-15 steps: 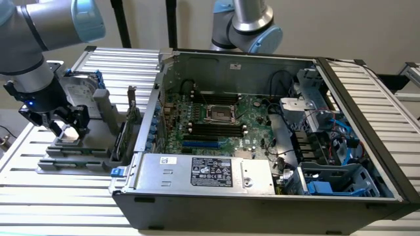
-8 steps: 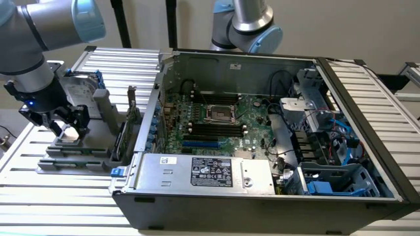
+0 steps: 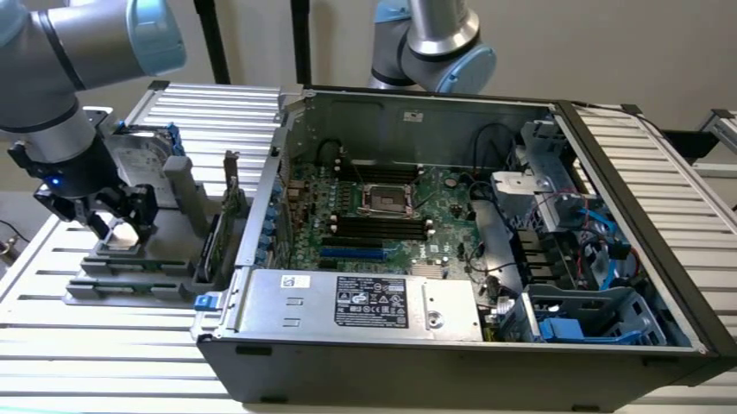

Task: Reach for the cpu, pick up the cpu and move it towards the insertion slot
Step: 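Pick up the cpu and move it towards the insertion slot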

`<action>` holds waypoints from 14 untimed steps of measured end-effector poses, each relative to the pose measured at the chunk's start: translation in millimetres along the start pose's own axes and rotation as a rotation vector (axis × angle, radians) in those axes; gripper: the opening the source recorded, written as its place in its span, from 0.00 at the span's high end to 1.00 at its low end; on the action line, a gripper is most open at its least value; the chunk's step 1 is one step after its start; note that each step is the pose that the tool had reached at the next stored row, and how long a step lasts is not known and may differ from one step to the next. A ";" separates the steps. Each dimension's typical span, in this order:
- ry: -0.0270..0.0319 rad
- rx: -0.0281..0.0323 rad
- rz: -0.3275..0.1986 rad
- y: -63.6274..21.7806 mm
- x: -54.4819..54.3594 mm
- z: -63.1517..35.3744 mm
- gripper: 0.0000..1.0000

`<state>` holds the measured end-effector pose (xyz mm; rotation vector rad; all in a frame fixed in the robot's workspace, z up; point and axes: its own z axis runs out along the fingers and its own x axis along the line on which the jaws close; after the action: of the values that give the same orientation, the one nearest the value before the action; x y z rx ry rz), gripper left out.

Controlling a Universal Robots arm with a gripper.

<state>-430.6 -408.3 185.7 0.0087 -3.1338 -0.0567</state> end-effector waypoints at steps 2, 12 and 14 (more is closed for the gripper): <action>0.0005 0.0000 0.000 0.0 0.0 0.0 0.35; 0.0135 0.0000 0.001 0.1 -0.4 -2.8 0.45; 0.0173 -0.0001 0.001 0.0 -0.5 -7.7 0.45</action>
<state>-430.0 -408.6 193.5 0.0082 -3.1165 -0.0565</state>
